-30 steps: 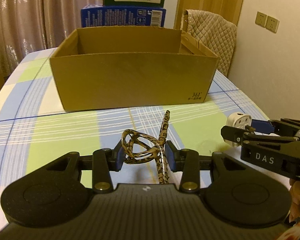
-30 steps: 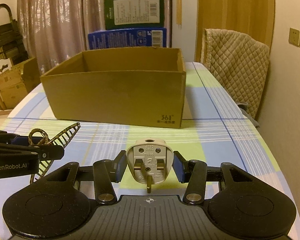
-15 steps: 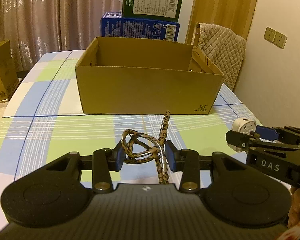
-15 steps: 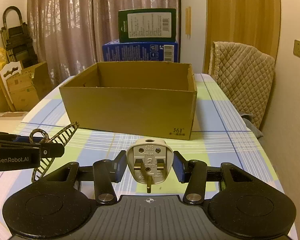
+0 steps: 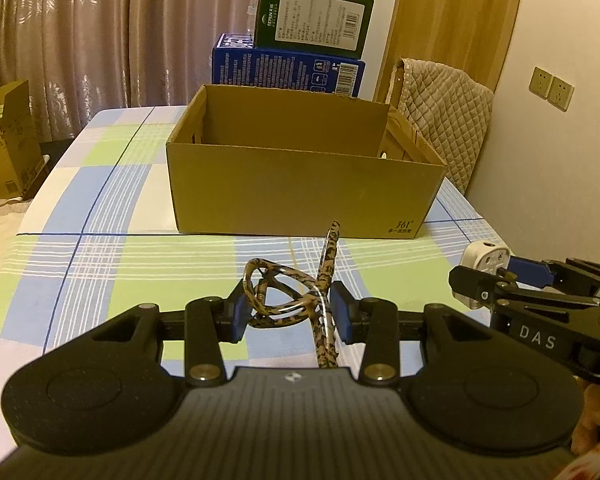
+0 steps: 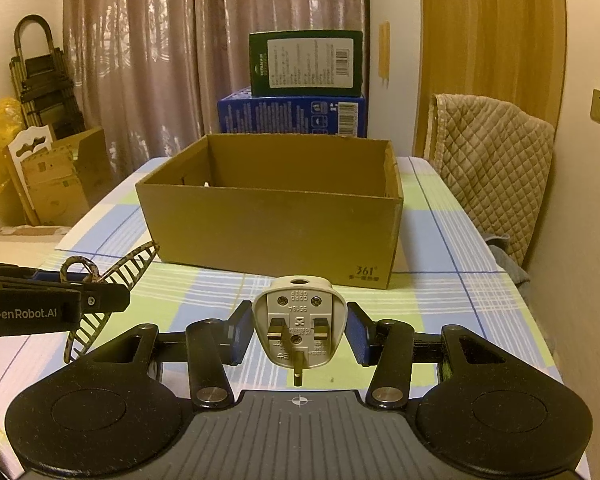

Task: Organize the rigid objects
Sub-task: 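Lift the plug adapter and braided cable off the table with both tools, then carry the plug adapter and cable over the cardboard box with both tools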

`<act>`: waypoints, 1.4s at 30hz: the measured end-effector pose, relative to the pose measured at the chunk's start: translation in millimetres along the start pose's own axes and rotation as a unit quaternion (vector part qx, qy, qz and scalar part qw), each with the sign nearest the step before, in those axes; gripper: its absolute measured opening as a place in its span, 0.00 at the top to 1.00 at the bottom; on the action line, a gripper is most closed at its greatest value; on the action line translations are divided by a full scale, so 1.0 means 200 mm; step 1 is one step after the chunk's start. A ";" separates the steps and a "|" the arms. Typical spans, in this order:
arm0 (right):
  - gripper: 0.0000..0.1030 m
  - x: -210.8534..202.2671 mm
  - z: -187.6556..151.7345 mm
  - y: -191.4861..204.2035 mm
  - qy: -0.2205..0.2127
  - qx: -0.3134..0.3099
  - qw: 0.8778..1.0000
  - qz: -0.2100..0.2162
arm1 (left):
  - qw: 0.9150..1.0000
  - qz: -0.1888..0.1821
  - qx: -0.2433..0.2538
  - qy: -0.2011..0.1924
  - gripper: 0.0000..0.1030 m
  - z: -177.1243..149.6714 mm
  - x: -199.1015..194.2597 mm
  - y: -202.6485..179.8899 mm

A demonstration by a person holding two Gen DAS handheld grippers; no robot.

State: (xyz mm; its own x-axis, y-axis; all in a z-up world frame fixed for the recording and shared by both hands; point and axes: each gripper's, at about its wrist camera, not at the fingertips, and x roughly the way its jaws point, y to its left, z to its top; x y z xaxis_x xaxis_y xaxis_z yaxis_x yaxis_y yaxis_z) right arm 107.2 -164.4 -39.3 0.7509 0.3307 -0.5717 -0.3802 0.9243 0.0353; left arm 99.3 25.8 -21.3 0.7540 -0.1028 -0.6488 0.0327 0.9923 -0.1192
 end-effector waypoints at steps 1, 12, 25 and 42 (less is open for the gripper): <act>0.56 0.00 0.00 0.00 0.000 0.000 1.000 0.000 | 1.000 0.000 0.000 0.000 0.65 0.00 0.00 0.00; 0.56 -0.02 0.05 0.01 -0.001 -0.001 1.000 0.005 | 1.000 -0.002 -0.008 -0.003 0.65 0.04 -0.03 0.02; 0.56 -0.02 0.19 -0.03 0.000 0.011 1.000 0.014 | 1.000 -0.007 -0.015 -0.011 0.65 0.15 -0.06 0.07; 0.56 0.17 0.61 -0.15 -0.010 0.023 0.999 0.046 | 0.999 -0.016 0.003 -0.043 0.65 0.61 0.06 0.15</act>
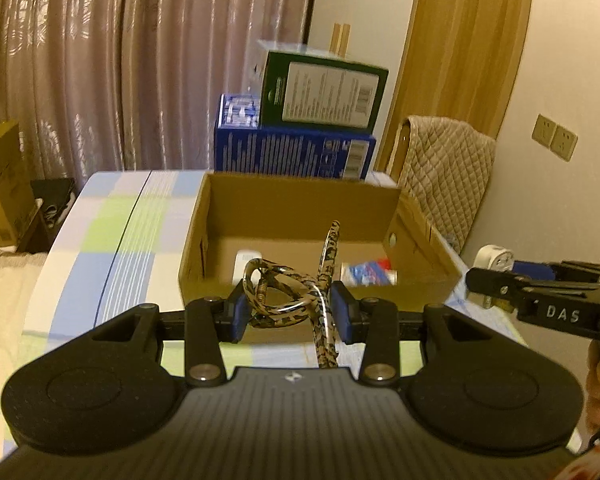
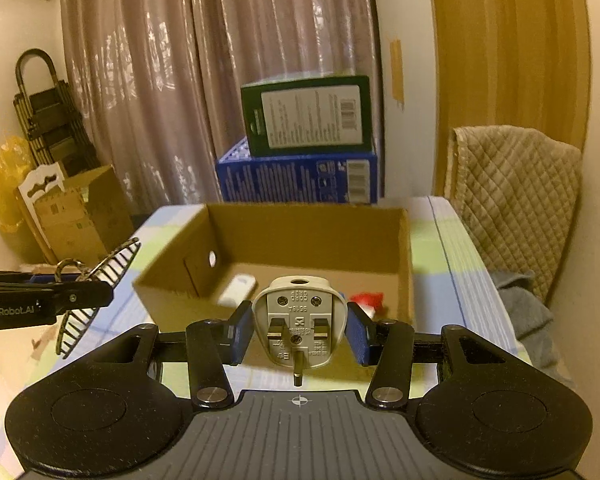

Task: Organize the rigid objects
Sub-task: 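Carry the plug adapter and cable over the cardboard box with both tools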

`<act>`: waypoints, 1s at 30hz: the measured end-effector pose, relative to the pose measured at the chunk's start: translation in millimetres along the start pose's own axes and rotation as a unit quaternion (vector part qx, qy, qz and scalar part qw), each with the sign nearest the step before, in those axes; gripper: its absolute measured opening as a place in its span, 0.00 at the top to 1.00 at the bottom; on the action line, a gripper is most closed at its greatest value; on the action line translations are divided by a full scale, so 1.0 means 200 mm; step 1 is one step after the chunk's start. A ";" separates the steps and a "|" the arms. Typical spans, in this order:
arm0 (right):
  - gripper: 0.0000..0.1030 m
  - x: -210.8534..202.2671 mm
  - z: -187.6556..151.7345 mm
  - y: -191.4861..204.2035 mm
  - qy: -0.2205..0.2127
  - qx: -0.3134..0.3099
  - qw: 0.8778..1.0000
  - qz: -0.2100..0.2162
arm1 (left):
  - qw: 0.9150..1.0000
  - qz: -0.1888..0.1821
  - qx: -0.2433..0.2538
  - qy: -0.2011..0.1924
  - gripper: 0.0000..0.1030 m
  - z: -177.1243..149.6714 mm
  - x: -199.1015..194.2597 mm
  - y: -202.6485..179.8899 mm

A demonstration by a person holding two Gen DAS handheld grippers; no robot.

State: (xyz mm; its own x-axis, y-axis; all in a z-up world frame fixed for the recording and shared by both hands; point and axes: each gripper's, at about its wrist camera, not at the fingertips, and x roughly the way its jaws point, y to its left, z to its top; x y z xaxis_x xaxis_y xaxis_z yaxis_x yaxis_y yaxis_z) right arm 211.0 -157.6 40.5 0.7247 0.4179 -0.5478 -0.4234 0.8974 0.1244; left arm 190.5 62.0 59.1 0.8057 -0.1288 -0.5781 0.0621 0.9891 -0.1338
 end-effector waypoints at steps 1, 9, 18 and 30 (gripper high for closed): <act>0.56 0.03 0.04 0.00 0.001 0.001 1.000 0.004 | 1.000 -0.002 -0.001 0.000 0.65 0.04 0.03 0.00; 0.56 0.30 0.25 -0.06 0.013 0.009 1.000 0.018 | 1.000 0.002 0.006 0.008 0.65 0.26 0.29 0.02; 0.56 0.60 0.26 -0.13 0.038 0.027 0.999 0.011 | 0.998 0.015 0.043 0.047 0.65 0.28 0.64 0.01; 0.56 0.79 0.19 -0.19 0.062 0.048 0.997 -0.001 | 0.995 0.022 0.046 0.083 0.65 0.21 0.89 0.04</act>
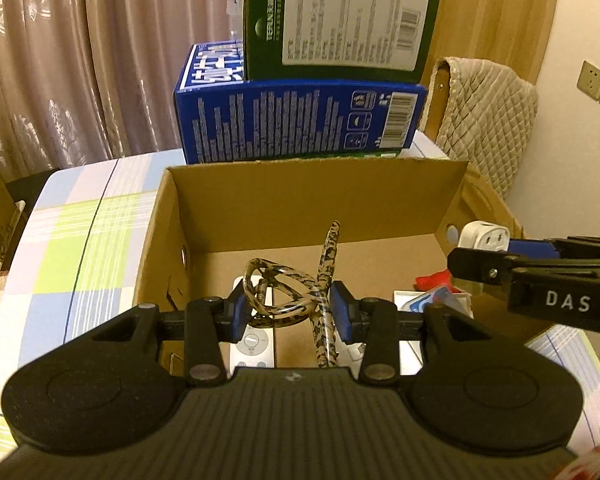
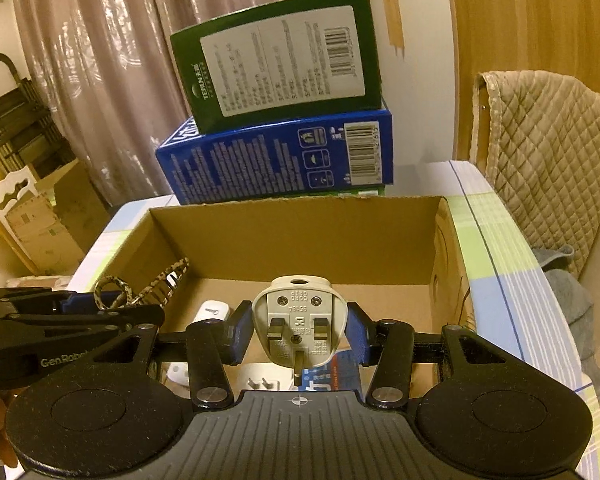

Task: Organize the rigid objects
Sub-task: 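Carry the plug adapter and cable over the cardboard box with both tools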

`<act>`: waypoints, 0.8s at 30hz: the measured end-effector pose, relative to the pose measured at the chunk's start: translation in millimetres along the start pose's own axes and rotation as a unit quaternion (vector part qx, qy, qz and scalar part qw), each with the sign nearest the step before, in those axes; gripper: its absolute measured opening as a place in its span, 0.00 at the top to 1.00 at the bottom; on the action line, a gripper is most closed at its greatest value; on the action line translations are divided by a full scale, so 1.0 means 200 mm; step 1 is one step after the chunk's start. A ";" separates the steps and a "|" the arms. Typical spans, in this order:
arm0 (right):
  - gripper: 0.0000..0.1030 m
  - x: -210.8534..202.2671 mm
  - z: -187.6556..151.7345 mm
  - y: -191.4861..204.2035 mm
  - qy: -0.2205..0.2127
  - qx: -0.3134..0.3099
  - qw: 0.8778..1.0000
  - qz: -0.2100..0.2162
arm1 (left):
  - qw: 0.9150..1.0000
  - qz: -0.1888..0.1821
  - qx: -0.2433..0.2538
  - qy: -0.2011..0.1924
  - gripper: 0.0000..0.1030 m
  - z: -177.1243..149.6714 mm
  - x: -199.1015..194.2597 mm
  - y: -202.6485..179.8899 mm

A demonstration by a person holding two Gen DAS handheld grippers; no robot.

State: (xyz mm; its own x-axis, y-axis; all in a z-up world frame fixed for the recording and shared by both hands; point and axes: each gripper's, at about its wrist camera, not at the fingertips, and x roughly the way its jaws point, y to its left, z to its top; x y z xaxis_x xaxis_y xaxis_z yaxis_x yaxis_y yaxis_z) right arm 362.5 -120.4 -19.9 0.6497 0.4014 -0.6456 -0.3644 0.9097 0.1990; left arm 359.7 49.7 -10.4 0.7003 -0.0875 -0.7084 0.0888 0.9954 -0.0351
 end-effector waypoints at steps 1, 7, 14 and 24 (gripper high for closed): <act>0.56 0.01 0.00 0.00 0.000 -0.001 1.000 -0.001 | 1.000 0.000 0.002 0.000 0.65 0.00 0.01 0.00; 0.56 0.04 -0.01 -0.02 0.007 0.003 1.000 -0.004 | 1.000 0.001 0.002 0.001 0.65 0.00 0.05 0.01; 0.56 0.04 -0.02 -0.01 0.006 0.001 1.000 -0.005 | 1.000 0.005 -0.003 -0.014 0.58 0.03 0.04 0.02; 0.56 0.02 -0.01 0.01 0.005 0.000 1.000 -0.002 | 1.000 0.014 -0.004 -0.022 0.58 0.04 -0.03 0.05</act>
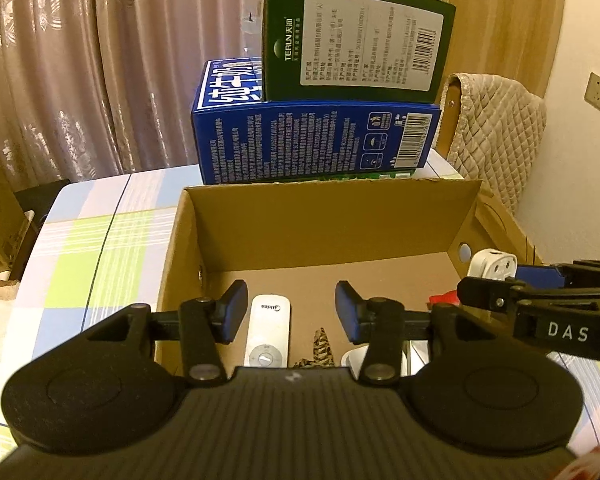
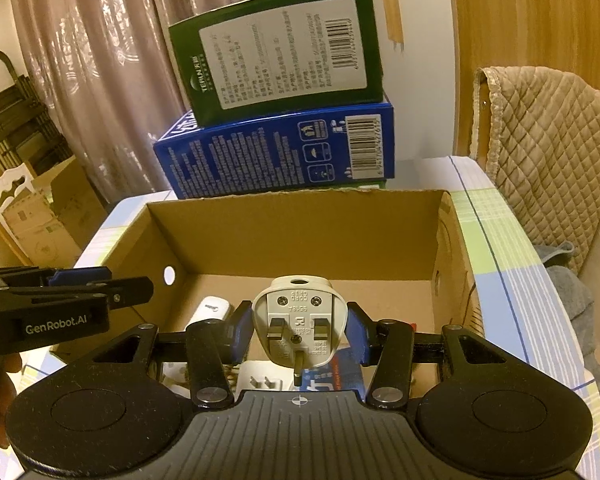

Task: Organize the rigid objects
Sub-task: 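Carry the plug adapter and cable over the cardboard box with both tools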

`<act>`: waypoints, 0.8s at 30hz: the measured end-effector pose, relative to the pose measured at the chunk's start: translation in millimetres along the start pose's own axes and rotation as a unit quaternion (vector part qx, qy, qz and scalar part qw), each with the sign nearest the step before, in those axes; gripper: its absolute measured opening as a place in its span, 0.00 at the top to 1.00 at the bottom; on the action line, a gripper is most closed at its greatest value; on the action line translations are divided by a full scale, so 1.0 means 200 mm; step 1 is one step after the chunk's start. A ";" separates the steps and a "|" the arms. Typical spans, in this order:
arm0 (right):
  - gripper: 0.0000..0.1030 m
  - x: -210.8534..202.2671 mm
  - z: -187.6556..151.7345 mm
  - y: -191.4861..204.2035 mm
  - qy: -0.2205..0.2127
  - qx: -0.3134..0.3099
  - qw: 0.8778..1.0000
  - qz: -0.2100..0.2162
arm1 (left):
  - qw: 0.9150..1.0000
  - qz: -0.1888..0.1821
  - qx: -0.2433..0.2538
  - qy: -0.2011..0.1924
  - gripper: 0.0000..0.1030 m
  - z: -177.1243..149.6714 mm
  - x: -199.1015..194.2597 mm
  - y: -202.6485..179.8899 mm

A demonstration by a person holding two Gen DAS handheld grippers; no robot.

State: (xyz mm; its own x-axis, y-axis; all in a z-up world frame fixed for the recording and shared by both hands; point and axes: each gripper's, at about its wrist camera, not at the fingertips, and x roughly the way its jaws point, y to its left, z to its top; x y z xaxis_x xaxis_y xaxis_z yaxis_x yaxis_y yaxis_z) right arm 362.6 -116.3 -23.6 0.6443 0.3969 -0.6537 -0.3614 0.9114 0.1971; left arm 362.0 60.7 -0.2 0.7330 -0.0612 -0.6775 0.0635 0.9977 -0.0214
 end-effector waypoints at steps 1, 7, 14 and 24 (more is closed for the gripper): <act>0.56 0.00 0.00 0.01 0.000 0.000 1.000 0.001 | 1.000 0.001 0.000 0.000 0.58 0.00 -0.01 0.00; 0.56 0.00 0.01 0.03 0.001 0.001 1.000 0.004 | 1.000 0.001 0.004 0.000 0.58 -0.02 -0.03 0.00; 0.56 0.00 0.01 0.04 0.003 0.002 1.000 0.003 | 1.000 0.002 0.008 0.007 0.58 -0.03 -0.04 0.01; 0.56 0.01 0.01 0.06 0.006 -0.001 1.000 0.004 | 1.000 0.000 0.008 0.006 0.58 -0.03 -0.04 0.01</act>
State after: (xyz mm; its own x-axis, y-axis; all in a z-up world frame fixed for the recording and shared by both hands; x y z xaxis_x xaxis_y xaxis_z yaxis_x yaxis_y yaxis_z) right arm 360.5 -103.8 -20.8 0.6334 0.4032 -0.6605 -0.3678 0.9078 0.2015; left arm 351.4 64.0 1.2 0.7243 -0.0612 -0.6867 0.0743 0.9972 -0.0105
